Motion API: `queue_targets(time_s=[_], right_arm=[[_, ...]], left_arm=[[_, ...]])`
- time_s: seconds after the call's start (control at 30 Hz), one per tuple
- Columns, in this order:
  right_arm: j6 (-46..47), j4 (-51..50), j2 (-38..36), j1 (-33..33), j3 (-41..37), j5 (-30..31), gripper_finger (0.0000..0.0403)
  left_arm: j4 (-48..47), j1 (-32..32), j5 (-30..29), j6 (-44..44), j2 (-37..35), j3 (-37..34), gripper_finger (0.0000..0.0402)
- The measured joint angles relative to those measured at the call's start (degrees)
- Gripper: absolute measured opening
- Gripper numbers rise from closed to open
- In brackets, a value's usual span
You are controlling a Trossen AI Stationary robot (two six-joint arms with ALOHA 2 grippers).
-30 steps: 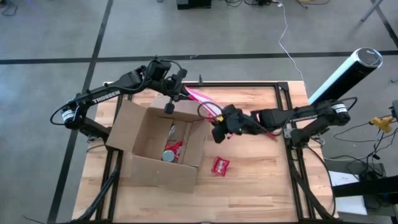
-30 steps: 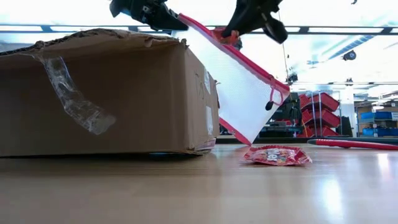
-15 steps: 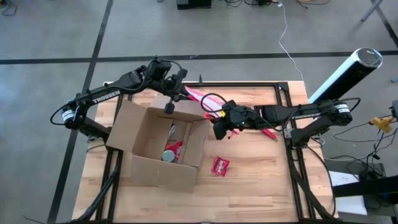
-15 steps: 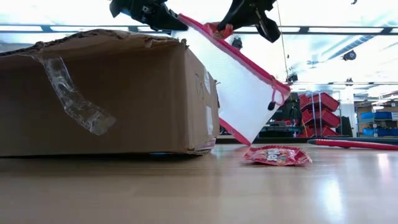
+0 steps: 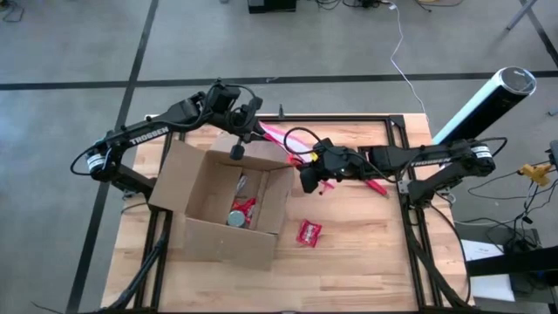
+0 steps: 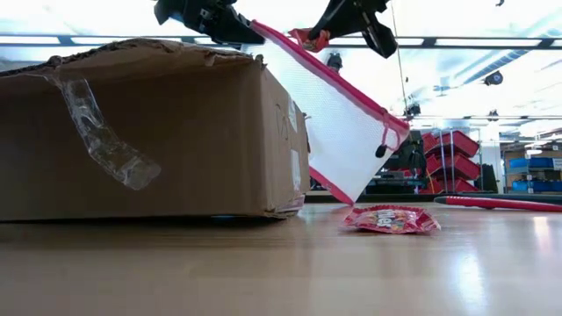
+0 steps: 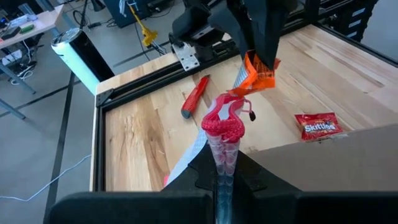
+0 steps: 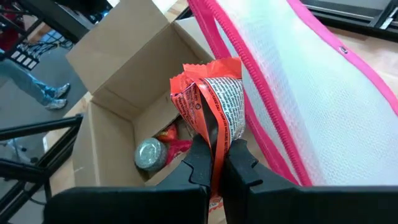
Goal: Unpack boxes
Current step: Put the orange chocolate into the zip bag
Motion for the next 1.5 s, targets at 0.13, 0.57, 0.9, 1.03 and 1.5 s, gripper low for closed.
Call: queue_targets(time_s=[0.13, 0.57, 0.9, 1.03, 1.5], right_arm=[[0.5, 0.0, 0.5, -1.2, 0.0, 0.1, 0.0000], [-4.4, 3.7, 3.6, -8.4, 0.0, -2.4, 0.0000], [-10.0, 14.5, 9.1, -13.6, 0.0, -10.2, 0.0000], [-10.6, 18.4, 11.8, -13.7, 0.0, -11.9, 0.0006], [-13.2, 31.7, 12.5, -13.7, -0.1, -14.3, 0.0184]], left_arm=[[0.0, 0.0, 0.1, 0.1, 0.0, 0.0, 0.0000], [1.2, -2.0, 7.7, -0.2, -0.5, 0.0, 0.0000], [11.4, -3.7, 11.4, -8.5, -0.6, 0.0, 0.0000], [12.8, -3.7, 12.2, -10.2, -0.8, 0.4, 0.0000], [12.8, -3.7, 12.3, -10.3, -0.9, 2.8, 0.0000]])
